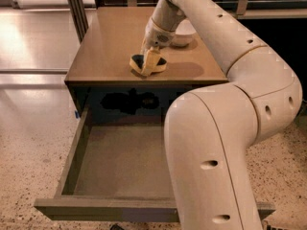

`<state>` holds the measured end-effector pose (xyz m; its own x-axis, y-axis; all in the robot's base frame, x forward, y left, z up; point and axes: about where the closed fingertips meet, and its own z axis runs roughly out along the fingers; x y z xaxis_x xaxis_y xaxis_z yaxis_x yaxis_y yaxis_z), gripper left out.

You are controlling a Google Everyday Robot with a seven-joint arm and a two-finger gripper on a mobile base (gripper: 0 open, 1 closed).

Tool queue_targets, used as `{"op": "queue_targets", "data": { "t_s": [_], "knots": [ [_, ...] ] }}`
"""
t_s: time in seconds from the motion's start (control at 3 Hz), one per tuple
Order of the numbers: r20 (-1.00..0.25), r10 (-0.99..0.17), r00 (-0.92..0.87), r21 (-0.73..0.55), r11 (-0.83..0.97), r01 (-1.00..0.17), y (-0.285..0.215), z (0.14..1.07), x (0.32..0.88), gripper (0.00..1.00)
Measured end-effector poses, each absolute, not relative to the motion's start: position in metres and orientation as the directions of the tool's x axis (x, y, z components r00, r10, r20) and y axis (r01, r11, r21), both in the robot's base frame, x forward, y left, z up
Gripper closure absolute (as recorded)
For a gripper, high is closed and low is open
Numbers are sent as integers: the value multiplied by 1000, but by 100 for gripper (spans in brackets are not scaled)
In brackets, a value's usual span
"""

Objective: Pick sponge from top drawer and place on counter

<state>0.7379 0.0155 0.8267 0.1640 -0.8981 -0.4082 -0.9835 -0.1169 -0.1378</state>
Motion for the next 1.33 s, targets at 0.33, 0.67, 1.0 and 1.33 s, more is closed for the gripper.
{"op": "queue_targets", "data": {
  "t_s": [0.33, 0.67, 1.0, 1.33],
  "knots": [
    [-408, -898, 164, -138, -117, -984, 16, 827, 738, 73],
    [-408, -898, 164, -138, -117, -984, 16, 827, 738, 50],
    [-408, -898, 164, -138, -117, -984, 16, 827, 738, 27],
    [-408, -898, 164, -138, -117, -984, 16, 827, 738, 3]
  ]
}}
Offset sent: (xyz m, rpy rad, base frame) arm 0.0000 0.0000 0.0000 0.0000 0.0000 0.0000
